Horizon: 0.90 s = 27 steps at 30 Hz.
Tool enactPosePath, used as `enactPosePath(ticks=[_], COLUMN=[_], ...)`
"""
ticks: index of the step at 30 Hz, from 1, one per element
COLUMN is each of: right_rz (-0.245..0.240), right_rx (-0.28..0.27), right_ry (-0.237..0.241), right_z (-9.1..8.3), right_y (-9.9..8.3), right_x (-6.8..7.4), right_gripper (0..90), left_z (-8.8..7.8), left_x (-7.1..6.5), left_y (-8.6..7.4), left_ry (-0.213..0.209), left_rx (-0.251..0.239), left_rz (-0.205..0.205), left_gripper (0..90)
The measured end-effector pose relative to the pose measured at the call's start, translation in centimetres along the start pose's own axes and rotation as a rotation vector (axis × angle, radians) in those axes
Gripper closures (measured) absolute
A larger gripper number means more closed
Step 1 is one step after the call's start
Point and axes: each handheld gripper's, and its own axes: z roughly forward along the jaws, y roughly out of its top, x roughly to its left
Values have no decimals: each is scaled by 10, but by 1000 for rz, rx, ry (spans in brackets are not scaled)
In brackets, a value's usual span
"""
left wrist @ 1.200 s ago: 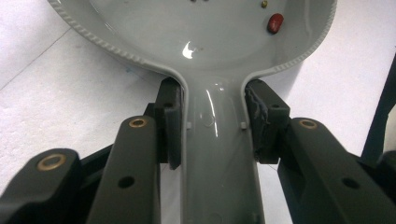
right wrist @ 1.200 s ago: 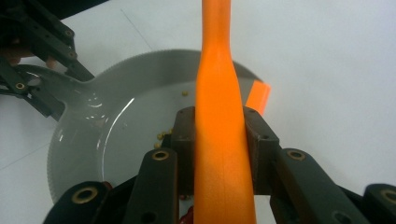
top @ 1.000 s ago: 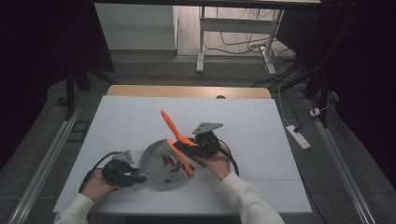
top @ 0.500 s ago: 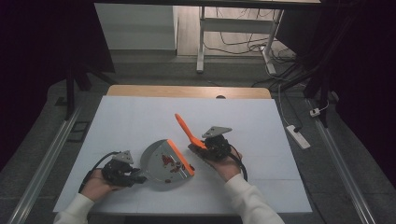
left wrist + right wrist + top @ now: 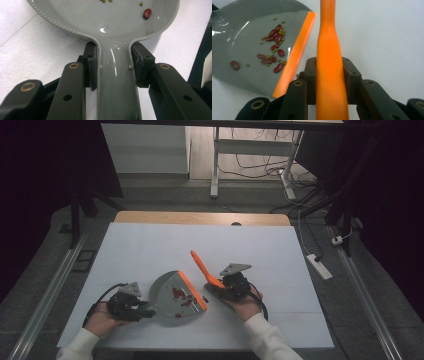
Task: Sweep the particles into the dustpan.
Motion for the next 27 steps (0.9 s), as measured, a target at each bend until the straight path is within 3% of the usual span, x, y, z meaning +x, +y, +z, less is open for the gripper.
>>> enactPosePath(ticks=[7,12,15,17,19,20,23,27], right_rz=[-49,-59,-17,-30,1,6,-31,-6], right_rx=[17,15,-3,-23,-53,-64,-77,-96], right_ry=[-4,10,72,84,173,183,129,88], right_z=[0,3,5,5,3,2,-3,-10], right_y=[0,1,3,5,7,8,10,8], right_x=[24,31,34,38,39,39,40,28], right_gripper=[696,696,695,696,696,696,697,696], left_z=[-2,-1,-1,-1,-1,-1,-1,0], left_x=[-5,-5,-5,-5,-5,-5,-5,-4], left_y=[-1,-1,-1,0,0,-1,-1,-1], left_ry=[7,10,9,10,10,7,8,6], left_rx=[12,13,14,13,12,13,12,10], left_rz=[4,4,3,4,2,2,2,1], left_gripper=[621,621,621,621,621,621,621,621])
